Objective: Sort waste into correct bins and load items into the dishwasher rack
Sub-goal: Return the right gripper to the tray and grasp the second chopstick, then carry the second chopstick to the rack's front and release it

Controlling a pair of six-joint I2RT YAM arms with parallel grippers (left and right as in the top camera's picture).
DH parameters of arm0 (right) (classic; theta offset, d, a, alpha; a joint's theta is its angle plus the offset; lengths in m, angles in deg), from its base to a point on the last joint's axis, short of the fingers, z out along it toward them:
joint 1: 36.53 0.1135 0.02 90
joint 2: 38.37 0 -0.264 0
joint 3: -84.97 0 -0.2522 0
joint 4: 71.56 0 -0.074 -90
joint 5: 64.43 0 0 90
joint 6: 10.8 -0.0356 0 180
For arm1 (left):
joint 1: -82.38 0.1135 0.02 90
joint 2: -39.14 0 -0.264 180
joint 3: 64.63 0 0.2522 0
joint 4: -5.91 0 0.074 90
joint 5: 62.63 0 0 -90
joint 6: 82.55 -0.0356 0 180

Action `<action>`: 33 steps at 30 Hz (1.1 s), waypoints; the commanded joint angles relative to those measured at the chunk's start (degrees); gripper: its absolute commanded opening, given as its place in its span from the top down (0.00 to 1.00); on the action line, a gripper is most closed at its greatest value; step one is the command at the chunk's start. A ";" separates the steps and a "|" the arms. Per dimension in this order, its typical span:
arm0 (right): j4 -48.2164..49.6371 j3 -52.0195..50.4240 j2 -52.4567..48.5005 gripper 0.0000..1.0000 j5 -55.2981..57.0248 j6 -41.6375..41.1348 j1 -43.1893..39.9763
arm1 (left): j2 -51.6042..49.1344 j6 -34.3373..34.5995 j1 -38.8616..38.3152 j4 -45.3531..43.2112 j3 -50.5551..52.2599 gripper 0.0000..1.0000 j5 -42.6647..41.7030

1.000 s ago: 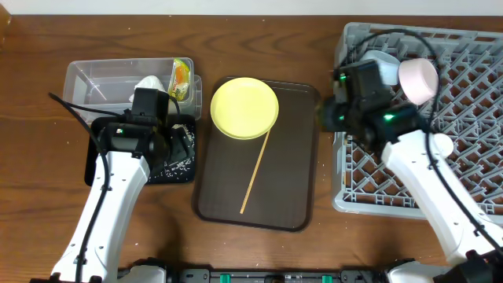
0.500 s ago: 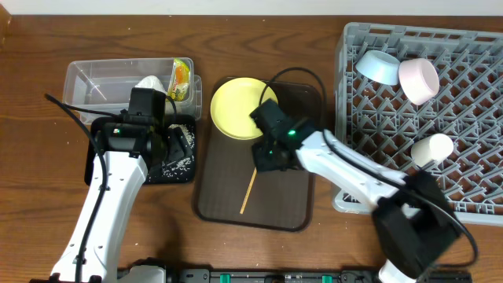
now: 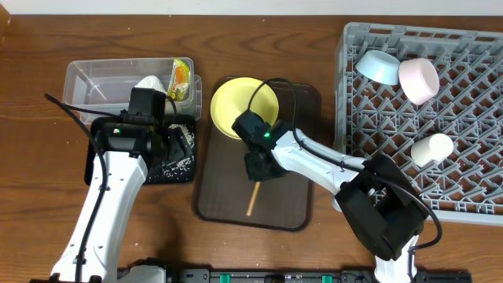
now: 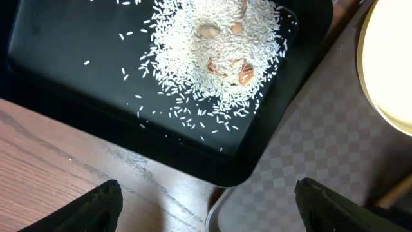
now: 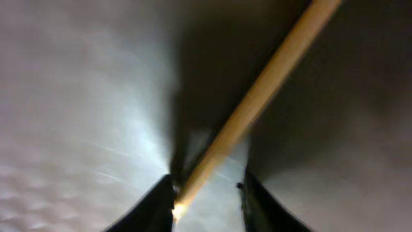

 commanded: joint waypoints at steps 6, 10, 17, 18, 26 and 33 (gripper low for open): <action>-5.11 0.22 -1.75 0.97 4.79 -1.68 -4.39 | 0.09 0.55 0.28 0.42 -0.48 0.11 0.33; -5.18 0.37 -0.90 0.99 3.72 0.22 -7.04 | 0.09 0.52 0.28 0.59 -0.48 0.11 0.31; -6.21 1.14 7.52 0.99 2.84 6.10 -11.87 | 0.09 0.55 0.28 0.59 -0.48 0.11 0.31; -6.21 1.36 9.20 0.99 2.84 6.99 -12.50 | 0.09 0.52 0.28 0.59 -0.48 0.11 0.31; -7.41 1.86 23.63 0.99 6.73 13.16 -20.94 | 0.09 0.55 0.28 0.57 -0.48 0.11 0.31; -12.94 1.57 24.06 0.99 9.31 16.26 -30.01 | 0.09 0.55 0.28 0.57 -0.48 0.11 0.31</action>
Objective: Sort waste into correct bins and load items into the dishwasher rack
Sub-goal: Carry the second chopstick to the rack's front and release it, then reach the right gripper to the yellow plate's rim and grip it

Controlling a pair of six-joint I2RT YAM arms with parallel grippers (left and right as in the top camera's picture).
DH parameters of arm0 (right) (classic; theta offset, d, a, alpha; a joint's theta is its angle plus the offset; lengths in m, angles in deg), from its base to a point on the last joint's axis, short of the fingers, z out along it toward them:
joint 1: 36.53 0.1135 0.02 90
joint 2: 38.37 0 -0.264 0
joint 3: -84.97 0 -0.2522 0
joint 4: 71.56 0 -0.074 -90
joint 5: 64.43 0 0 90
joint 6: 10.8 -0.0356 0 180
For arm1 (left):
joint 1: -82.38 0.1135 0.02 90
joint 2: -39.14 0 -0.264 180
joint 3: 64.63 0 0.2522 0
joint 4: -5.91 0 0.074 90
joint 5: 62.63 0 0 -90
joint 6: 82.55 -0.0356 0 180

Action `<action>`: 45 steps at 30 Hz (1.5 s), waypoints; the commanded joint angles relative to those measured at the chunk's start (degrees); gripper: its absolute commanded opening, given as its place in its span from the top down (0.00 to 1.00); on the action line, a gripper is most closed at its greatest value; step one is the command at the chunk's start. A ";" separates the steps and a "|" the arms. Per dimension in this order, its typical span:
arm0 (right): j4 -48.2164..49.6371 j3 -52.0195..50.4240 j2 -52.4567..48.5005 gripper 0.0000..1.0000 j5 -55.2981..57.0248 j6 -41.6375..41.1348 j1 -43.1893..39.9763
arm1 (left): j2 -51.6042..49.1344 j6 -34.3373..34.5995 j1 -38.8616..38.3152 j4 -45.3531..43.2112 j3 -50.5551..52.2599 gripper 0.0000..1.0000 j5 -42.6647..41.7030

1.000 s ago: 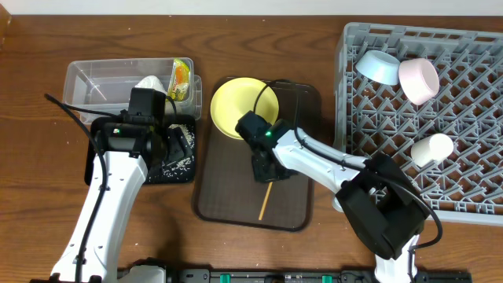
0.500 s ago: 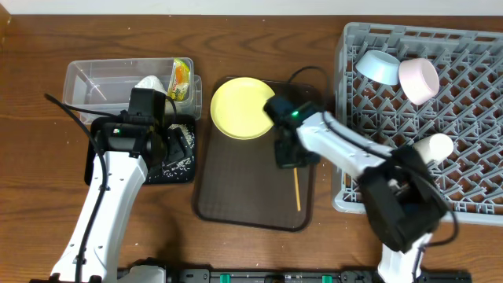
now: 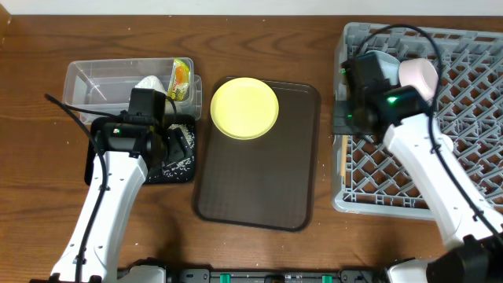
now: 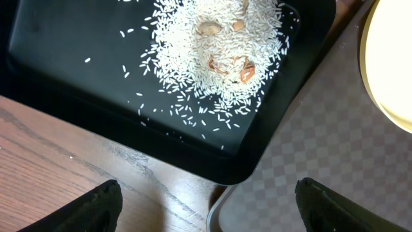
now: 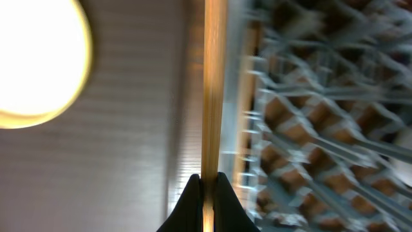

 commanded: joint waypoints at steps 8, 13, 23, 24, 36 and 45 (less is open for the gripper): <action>-1.92 -2.67 -4.74 0.93 0.15 3.72 -6.34 | 0.09 0.55 0.28 0.17 -0.48 0.11 0.33; -0.94 -2.67 -6.01 0.71 -0.04 3.67 -6.27 | 0.09 0.55 0.28 0.17 -0.48 0.11 0.33; 2.56 -0.57 -4.55 0.63 -4.11 3.96 -6.16 | 0.09 0.52 0.28 0.33 -0.48 0.11 0.33; 4.09 0.04 -3.93 0.62 -5.62 4.74 -6.10 | 0.09 0.55 0.28 0.33 -0.48 0.11 0.33; 24.02 1.36 -3.82 0.48 -16.33 5.38 1.36 | 0.09 0.55 0.28 0.33 -0.48 0.11 0.33; 30.34 1.36 -16.85 0.45 -14.53 0.50 8.37 | 0.09 0.55 0.28 0.35 -0.48 0.11 0.33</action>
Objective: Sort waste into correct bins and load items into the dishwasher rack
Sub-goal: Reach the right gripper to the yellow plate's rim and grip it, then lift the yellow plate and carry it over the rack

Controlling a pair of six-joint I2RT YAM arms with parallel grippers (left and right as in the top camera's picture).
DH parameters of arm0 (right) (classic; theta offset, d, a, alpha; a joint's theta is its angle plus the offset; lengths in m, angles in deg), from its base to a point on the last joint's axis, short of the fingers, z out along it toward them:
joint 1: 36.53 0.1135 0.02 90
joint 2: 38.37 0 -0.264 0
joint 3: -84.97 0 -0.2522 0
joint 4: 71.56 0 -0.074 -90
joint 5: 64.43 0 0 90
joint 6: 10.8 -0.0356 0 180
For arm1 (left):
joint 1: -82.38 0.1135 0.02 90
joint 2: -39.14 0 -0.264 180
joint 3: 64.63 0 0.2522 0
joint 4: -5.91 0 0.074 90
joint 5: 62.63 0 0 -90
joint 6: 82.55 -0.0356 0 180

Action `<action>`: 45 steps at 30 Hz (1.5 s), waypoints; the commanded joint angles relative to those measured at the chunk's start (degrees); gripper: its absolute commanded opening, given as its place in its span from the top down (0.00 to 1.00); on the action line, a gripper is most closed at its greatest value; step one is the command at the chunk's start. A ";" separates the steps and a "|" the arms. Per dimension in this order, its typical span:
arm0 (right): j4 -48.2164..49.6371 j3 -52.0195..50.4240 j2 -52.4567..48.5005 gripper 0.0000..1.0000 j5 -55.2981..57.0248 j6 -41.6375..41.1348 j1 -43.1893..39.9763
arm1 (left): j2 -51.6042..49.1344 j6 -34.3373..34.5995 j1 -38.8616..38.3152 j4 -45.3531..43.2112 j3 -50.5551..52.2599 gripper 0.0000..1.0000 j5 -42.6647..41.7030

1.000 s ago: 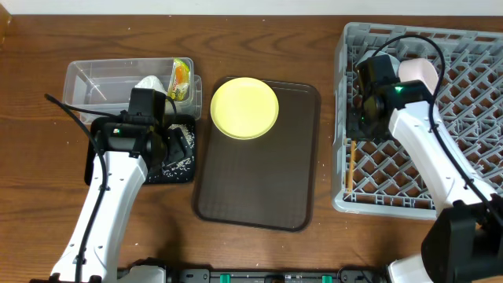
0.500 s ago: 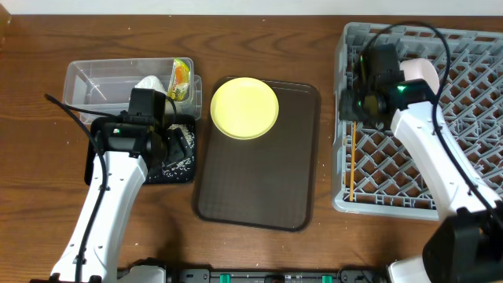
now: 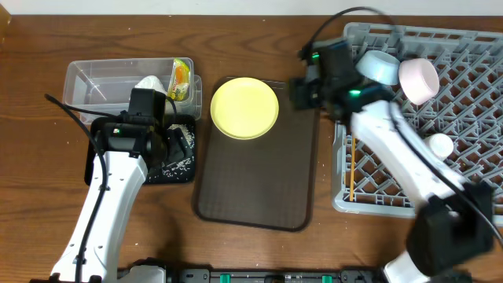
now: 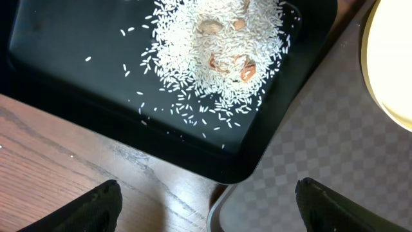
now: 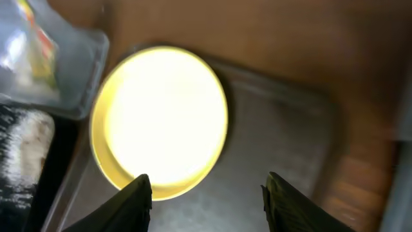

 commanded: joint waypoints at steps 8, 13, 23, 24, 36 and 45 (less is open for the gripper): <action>4.72 0.37 -17.07 0.50 4.13 -10.60 5.25 | 0.09 0.52 0.28 0.15 -0.48 0.11 0.31; 3.80 0.37 -18.60 0.82 4.17 -11.17 5.42 | 0.09 0.52 0.28 0.15 -0.48 0.11 0.31; 1.68 0.46 -7.63 0.99 4.63 -5.25 -0.42 | 0.09 0.50 0.28 0.15 -0.48 0.11 0.31; 1.22 0.48 -5.70 0.99 4.66 -3.82 -1.38 | 0.09 0.52 0.28 0.15 -0.48 0.11 0.31; -8.57 0.48 17.11 0.99 29.20 14.60 -10.97 | 0.09 0.52 0.28 0.13 -0.48 0.11 0.31; -20.28 0.44 19.34 0.99 56.11 8.50 -11.98 | 0.09 0.52 0.28 0.11 -0.48 0.11 0.31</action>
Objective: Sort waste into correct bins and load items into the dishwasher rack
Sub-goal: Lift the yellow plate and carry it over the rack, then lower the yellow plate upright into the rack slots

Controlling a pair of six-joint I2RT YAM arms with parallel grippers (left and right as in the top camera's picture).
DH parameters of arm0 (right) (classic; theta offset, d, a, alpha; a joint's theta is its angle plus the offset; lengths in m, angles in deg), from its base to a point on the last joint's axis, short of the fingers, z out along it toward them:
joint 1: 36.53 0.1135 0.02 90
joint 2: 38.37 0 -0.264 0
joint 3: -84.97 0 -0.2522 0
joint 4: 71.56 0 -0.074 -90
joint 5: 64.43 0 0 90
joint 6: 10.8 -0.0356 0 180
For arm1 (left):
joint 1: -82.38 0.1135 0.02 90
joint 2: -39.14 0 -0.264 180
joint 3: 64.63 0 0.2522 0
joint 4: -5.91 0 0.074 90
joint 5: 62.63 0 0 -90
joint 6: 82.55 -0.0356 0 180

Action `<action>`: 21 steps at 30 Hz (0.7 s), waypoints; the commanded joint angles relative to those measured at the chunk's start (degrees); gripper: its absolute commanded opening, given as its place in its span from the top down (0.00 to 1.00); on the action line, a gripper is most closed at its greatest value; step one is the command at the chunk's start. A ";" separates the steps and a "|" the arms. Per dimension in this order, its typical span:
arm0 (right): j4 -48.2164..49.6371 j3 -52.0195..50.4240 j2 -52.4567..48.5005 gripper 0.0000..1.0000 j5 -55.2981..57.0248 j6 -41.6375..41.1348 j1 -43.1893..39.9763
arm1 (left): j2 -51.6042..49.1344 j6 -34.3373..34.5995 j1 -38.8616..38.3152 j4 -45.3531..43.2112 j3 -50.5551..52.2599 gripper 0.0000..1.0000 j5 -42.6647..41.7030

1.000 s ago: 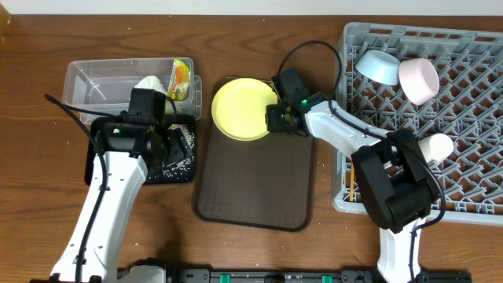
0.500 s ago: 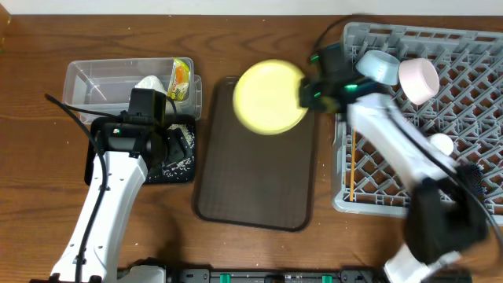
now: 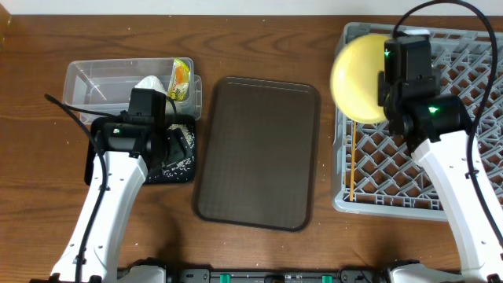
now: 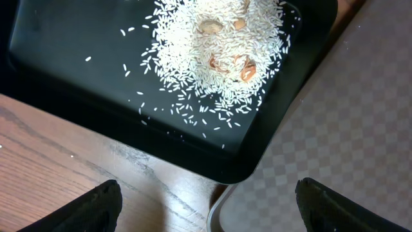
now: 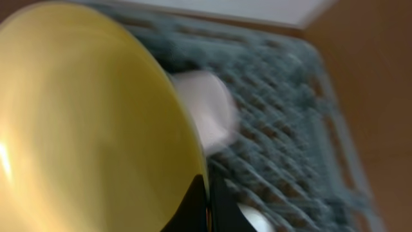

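Observation:
My right gripper is shut on the rim of the yellow plate, holding it on edge over the left part of the grey dishwasher rack. In the right wrist view the yellow plate fills the left, pinched at its rim by the gripper, with a pale cup and the rack behind. A wooden chopstick lies in the rack's left side. My left gripper hangs open over the black bin of rice.
The brown tray lies bare in the middle. A clear bin with wrappers stands at the back left, behind the black bin. The tray's corner shows beside the black bin in the left wrist view.
My right gripper was open above the yellow plate on the tray. Now it is shut on the plate's rim and holds it on edge over the rack. The left arm has not moved.
My right gripper stood around the chopstick on the tray, then carried it over to the rack. The chopstick then lay in the rack's left side while the gripper hung open over the plate. Now the plate is off the tray, held over the rack.

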 commanded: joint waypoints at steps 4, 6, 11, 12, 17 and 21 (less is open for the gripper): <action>-8.41 0.28 -2.08 0.99 6.99 -9.86 -0.20 | 0.09 0.55 0.28 0.11 -0.48 0.11 0.31; -10.19 0.26 -3.15 0.99 5.81 -12.22 0.02 | 0.09 0.55 0.28 0.11 -0.48 0.11 0.31; -11.19 0.26 -5.95 0.99 -0.02 -13.55 1.25 | 0.09 0.55 0.28 0.11 -0.48 0.11 0.31; -11.15 0.26 -6.49 0.99 -0.98 -13.57 1.64 | 0.09 0.55 0.28 0.11 -0.48 0.11 0.31; -9.64 0.26 -7.89 0.99 -6.75 -14.03 3.85 | 0.09 0.55 0.28 0.11 -0.48 0.11 0.31; -8.00 0.26 -7.91 0.99 -7.98 -15.15 5.90 | 0.09 0.55 0.28 0.13 -0.48 0.11 0.31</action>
